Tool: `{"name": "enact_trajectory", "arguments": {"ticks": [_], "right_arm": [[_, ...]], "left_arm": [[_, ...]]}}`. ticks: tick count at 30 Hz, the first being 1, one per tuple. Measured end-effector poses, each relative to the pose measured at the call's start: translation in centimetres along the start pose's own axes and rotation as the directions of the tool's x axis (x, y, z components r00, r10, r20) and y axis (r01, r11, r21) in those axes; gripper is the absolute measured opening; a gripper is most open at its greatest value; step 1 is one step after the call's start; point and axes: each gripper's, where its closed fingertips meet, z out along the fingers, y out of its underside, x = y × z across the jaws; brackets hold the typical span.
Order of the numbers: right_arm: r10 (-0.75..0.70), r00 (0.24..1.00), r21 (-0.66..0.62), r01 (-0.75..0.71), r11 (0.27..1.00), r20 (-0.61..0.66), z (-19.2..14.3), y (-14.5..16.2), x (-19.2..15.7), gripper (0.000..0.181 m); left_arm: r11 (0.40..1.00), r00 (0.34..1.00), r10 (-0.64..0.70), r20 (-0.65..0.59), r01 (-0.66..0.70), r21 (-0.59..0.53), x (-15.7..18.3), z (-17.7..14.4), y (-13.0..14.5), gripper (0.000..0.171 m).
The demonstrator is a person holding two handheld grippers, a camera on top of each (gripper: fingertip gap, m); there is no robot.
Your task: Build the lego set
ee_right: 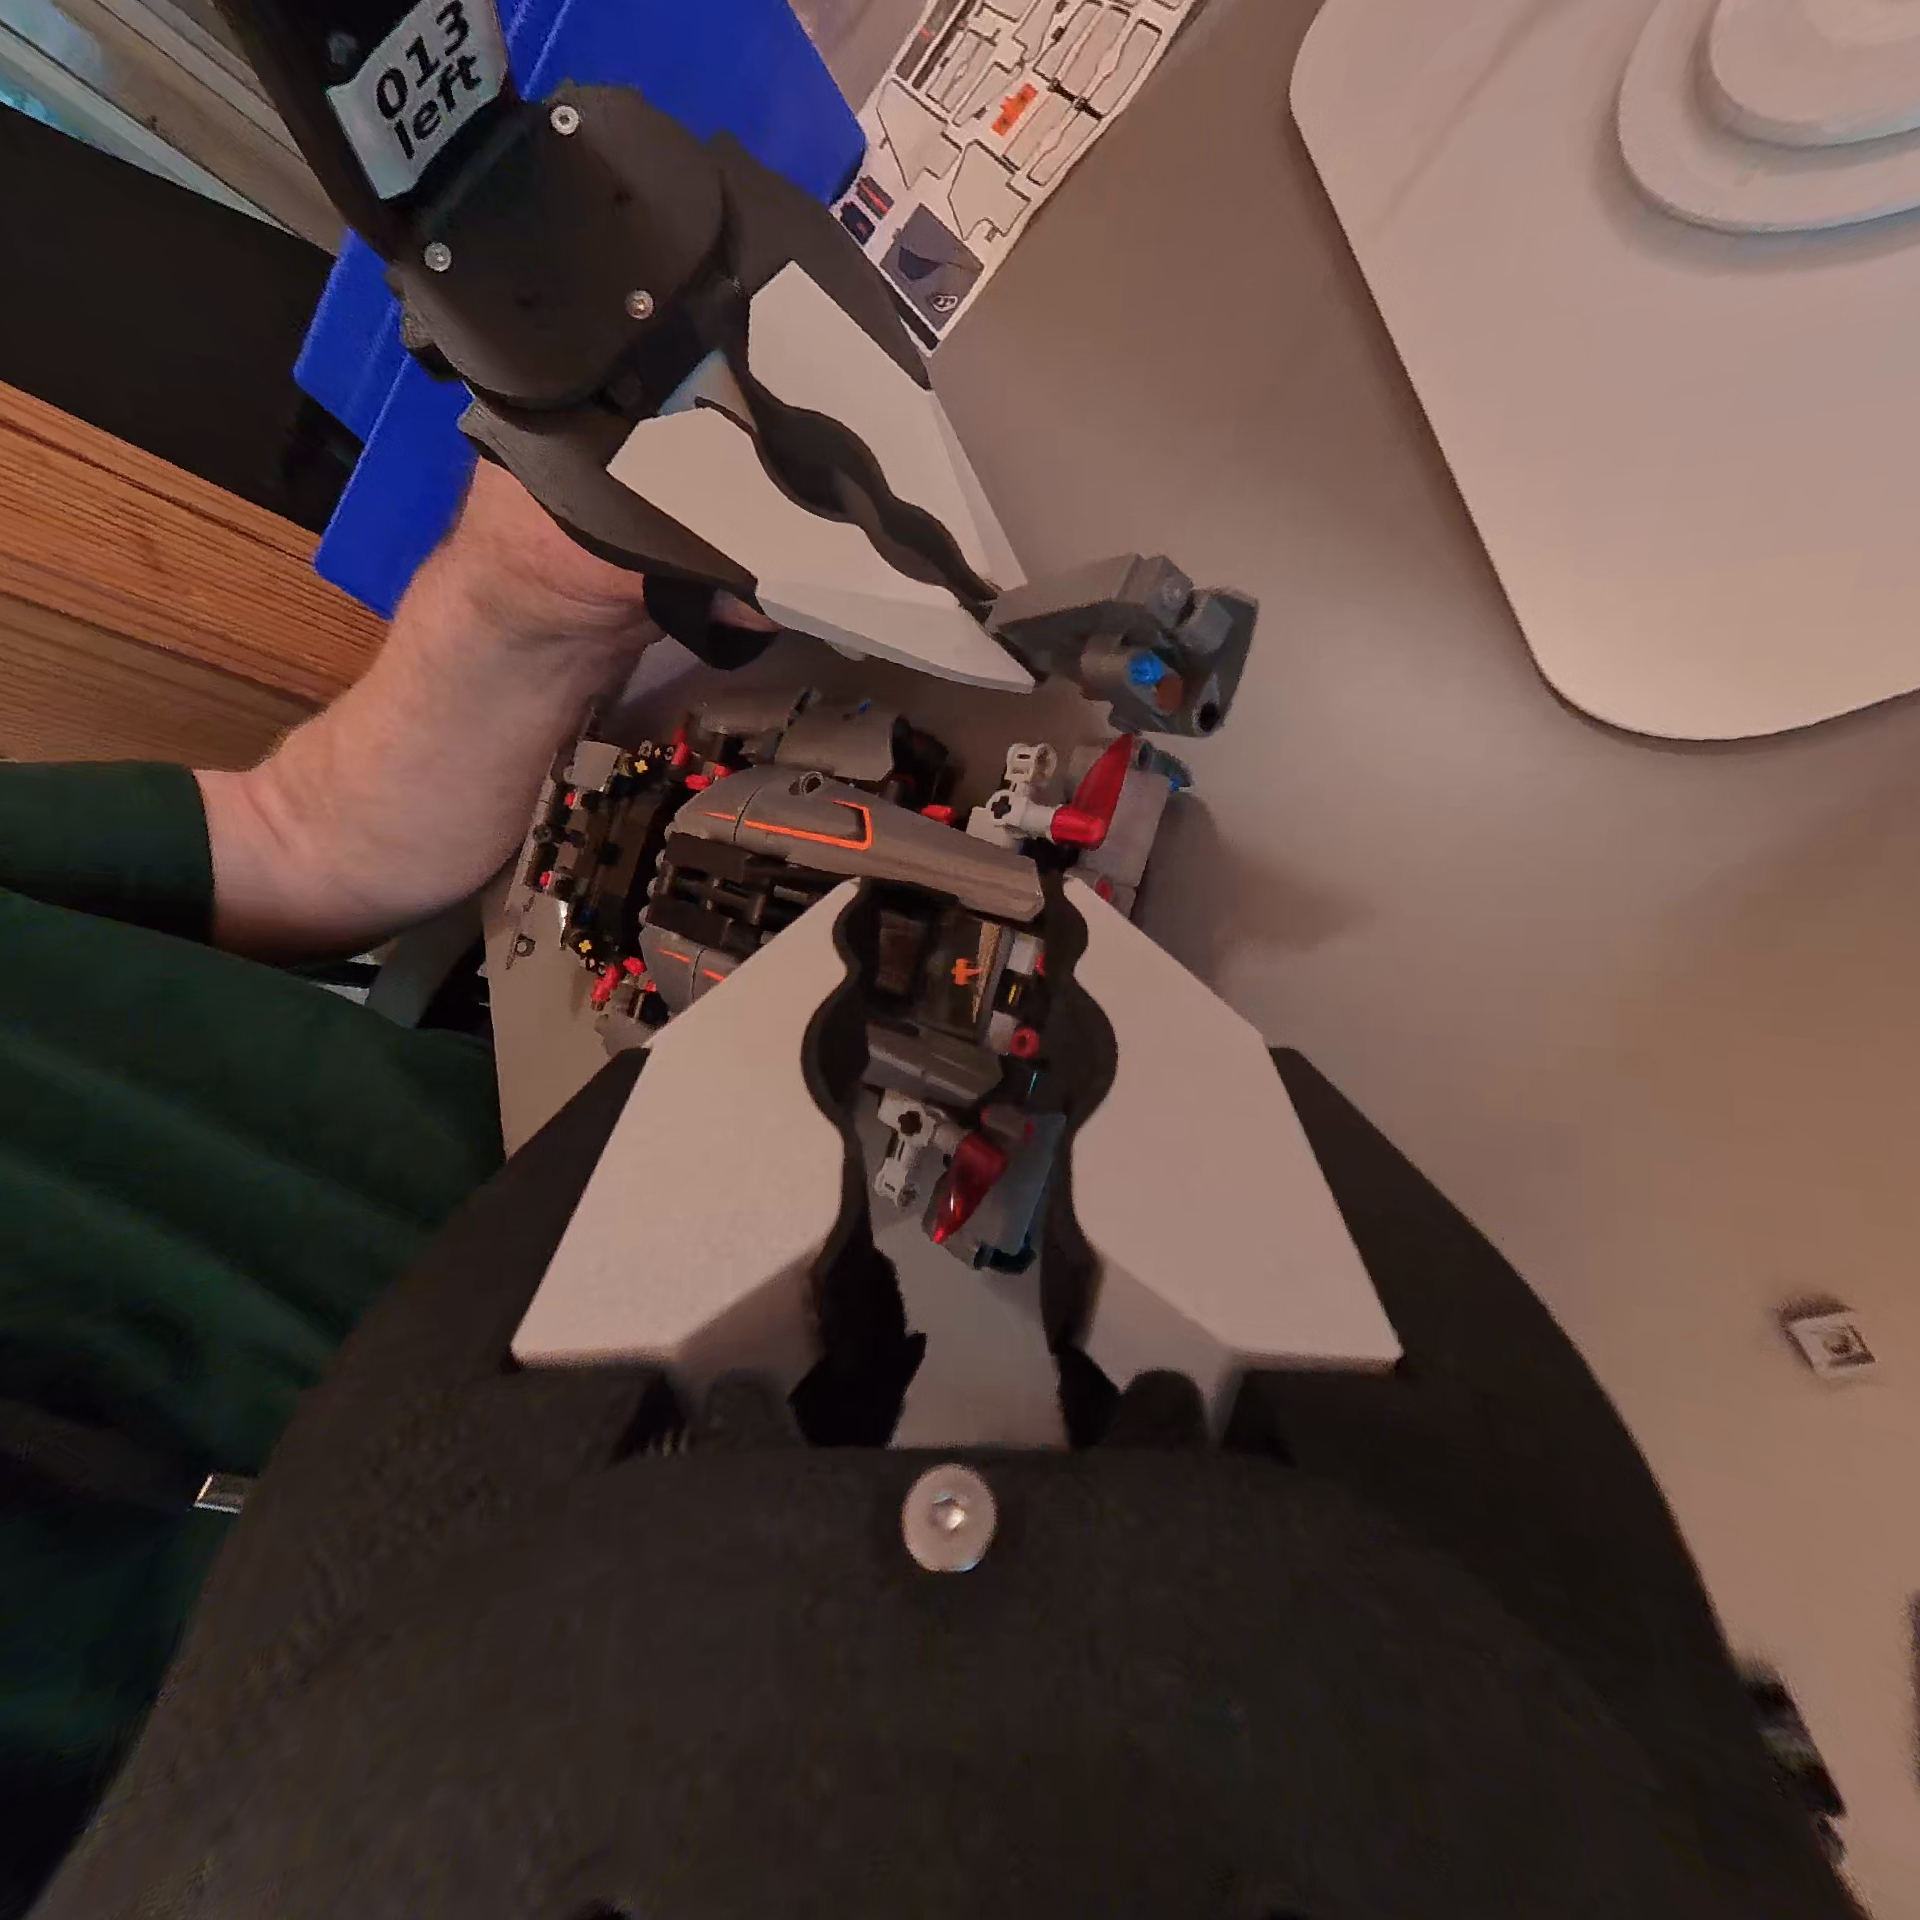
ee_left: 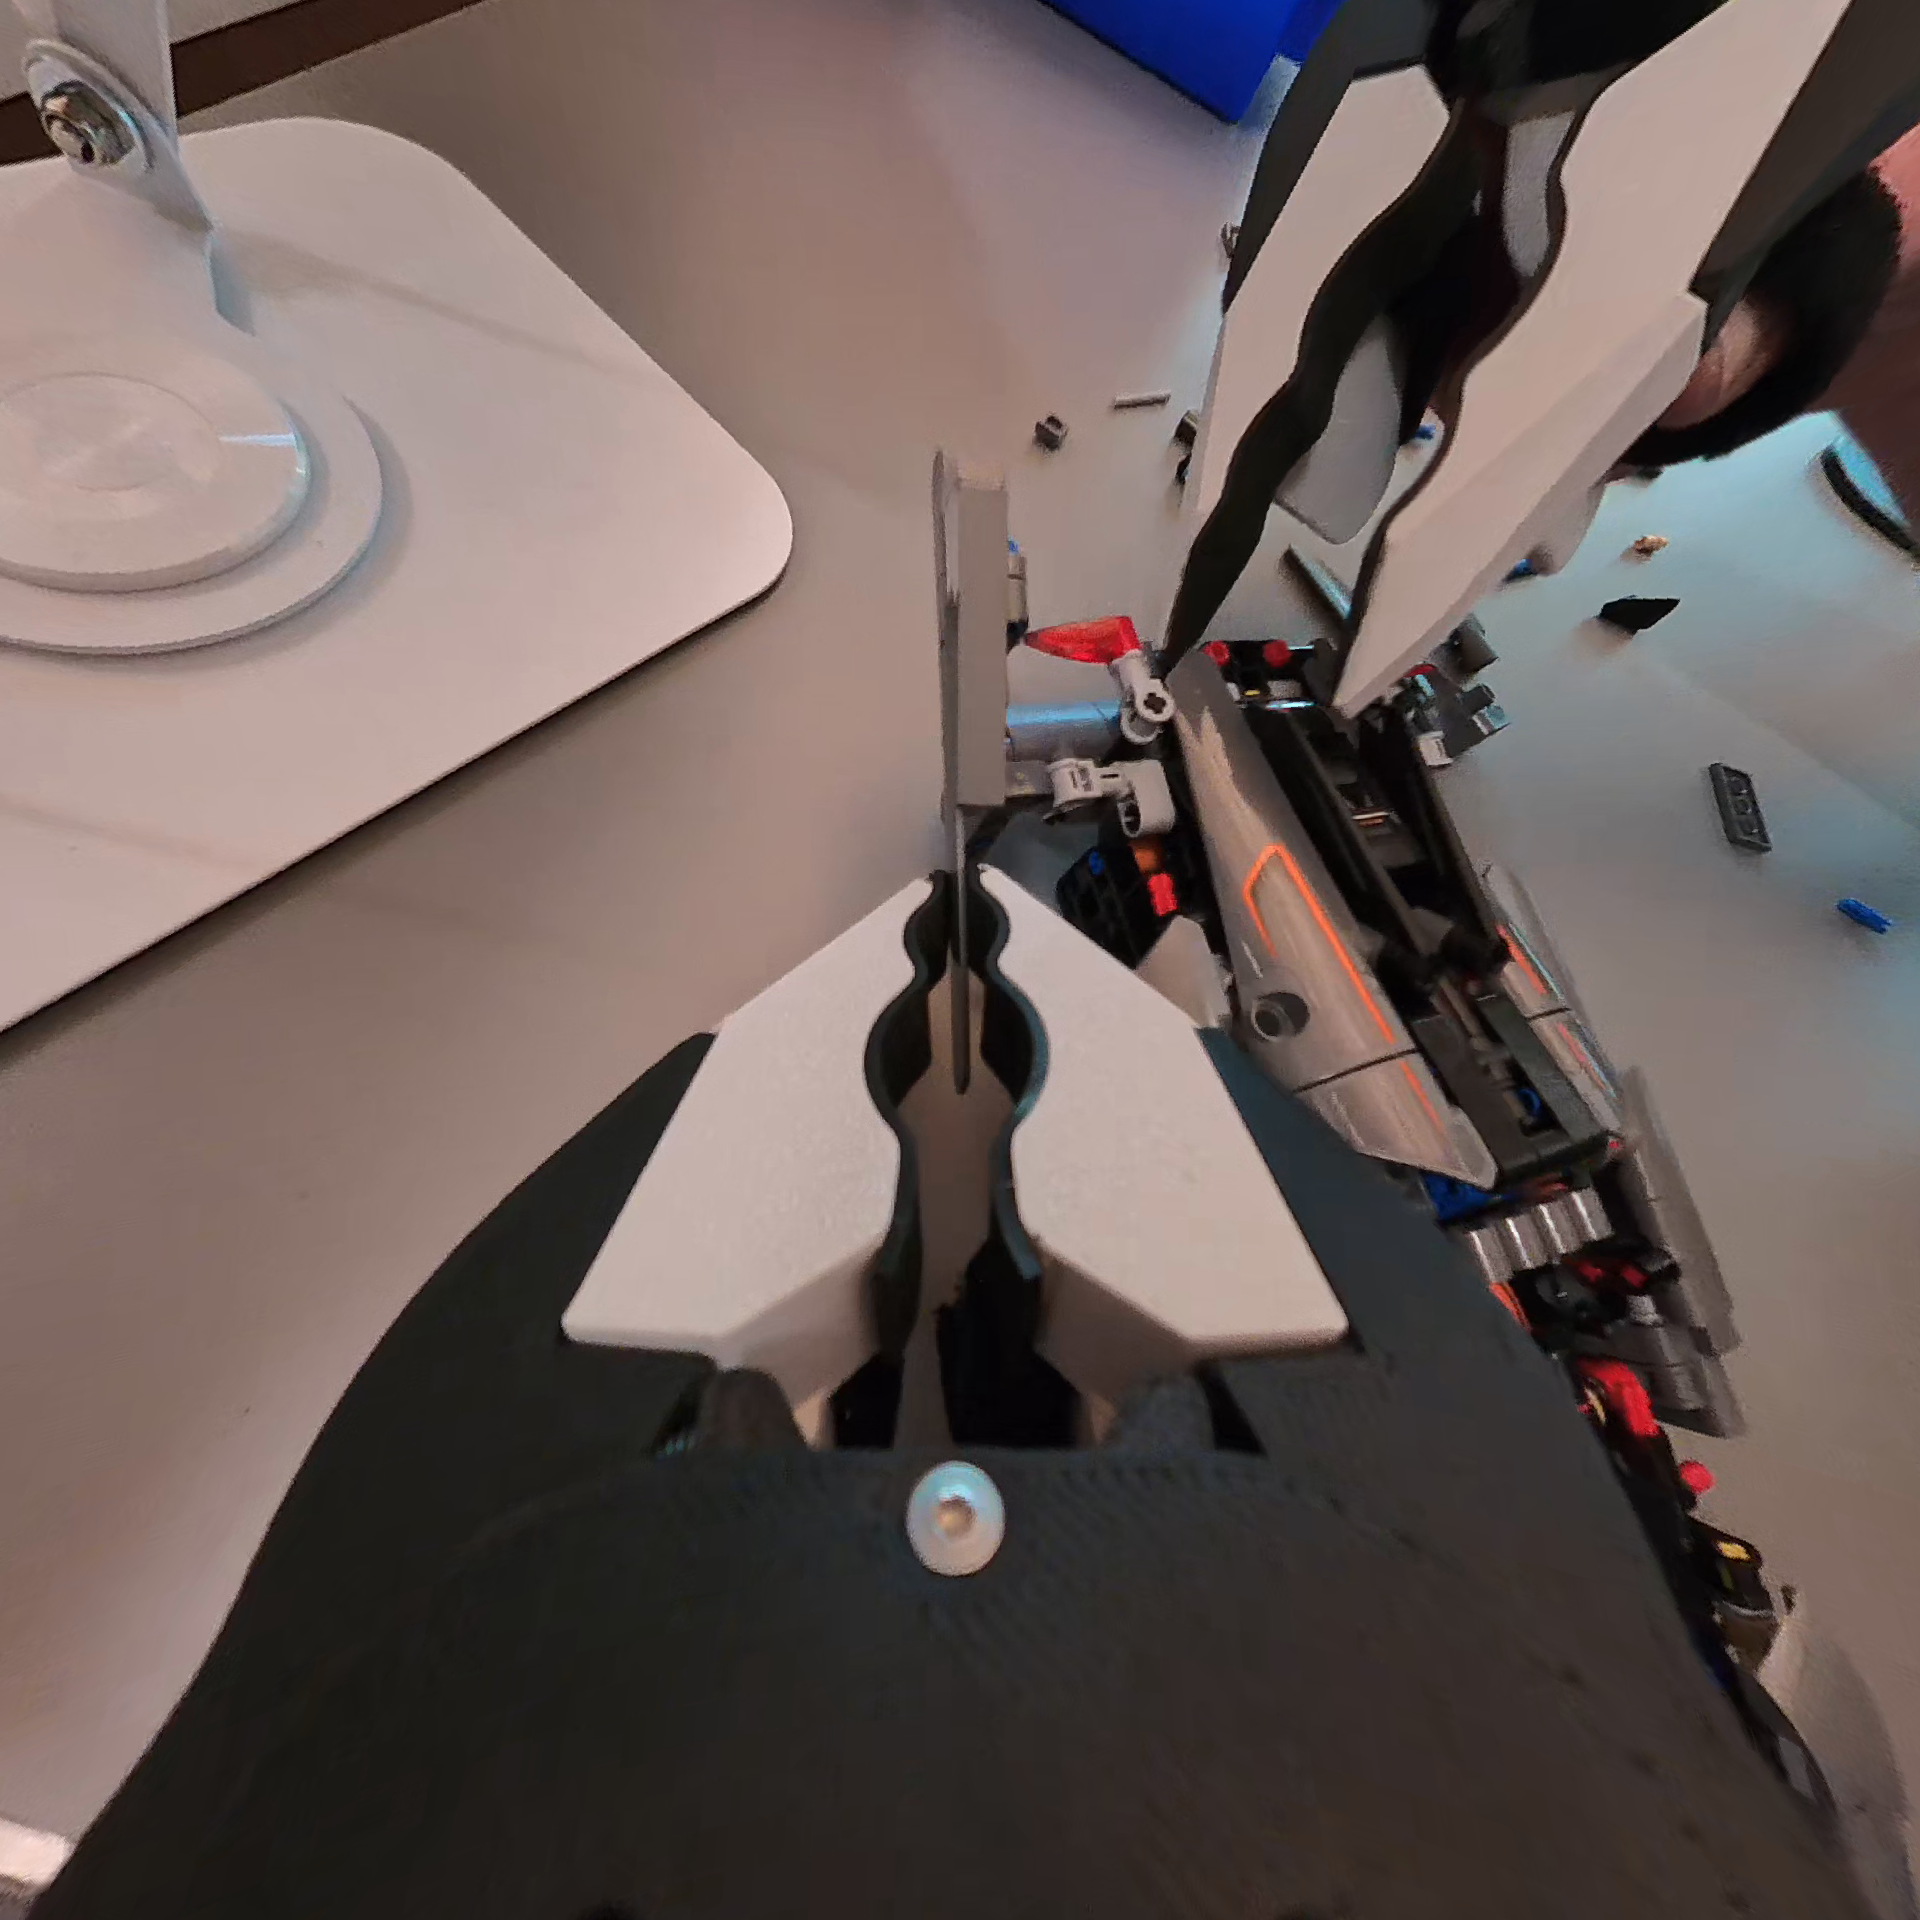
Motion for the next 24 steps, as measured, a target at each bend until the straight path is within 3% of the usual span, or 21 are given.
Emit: {"name": "enact_trajectory", "arguments": {"ticks": [12, 13, 15, 17, 20, 24], "right_arm": [[0.003, 0.998, 0.058, -0.007, 0.998, 0.065, 0.6, 0.0, -1.2, 0.027], [-0.004, 0.996, 0.071, -0.003, 0.997, 0.093, 0.5, -0.1, -1.7, 0.017], [-0.004, 0.991, 0.105, -0.01, 0.994, 0.133, 0.4, -0.6, -2.5, 0.017], [-0.017, 0.999, 0.045, 0.015, 0.999, 0.044, 0.9, 0.5, -1.4, 0.021], [-0.034, 0.999, 0.121, 0.029, 0.992, 0.039, 0.2, -0.1, -1.8, 0.027], [-0.052, 0.998, 0.062, 0.055, 0.997, -0.043, 0.3, 0.6, -0.8, 0.034]], "left_arm": [[0.995, 1.0, 0.021, 0.019, -0.019, -0.099, 0.8, -1.0, 1.3, 0.0], [0.994, 0.999, 0.022, 0.032, -0.018, -0.112, 0.8, -1.1, 1.5, 0.0], [0.992, 0.998, 0.022, 0.055, -0.015, -0.123, 1.1, -1.5, 1.9, 0.001], [0.991, 0.996, 0.03, 0.081, -0.019, -0.134, 1.2, -2.1, 2.2, 0.0], [0.993, 0.993, 0.024, 0.114, -0.01, -0.121, 1.3, -3.0, 2.4, 0.0], [0.989, 0.986, 0.006, 0.166, 0.019, -0.145, 1.2, -2.7, 3.2, 0.0]]}}
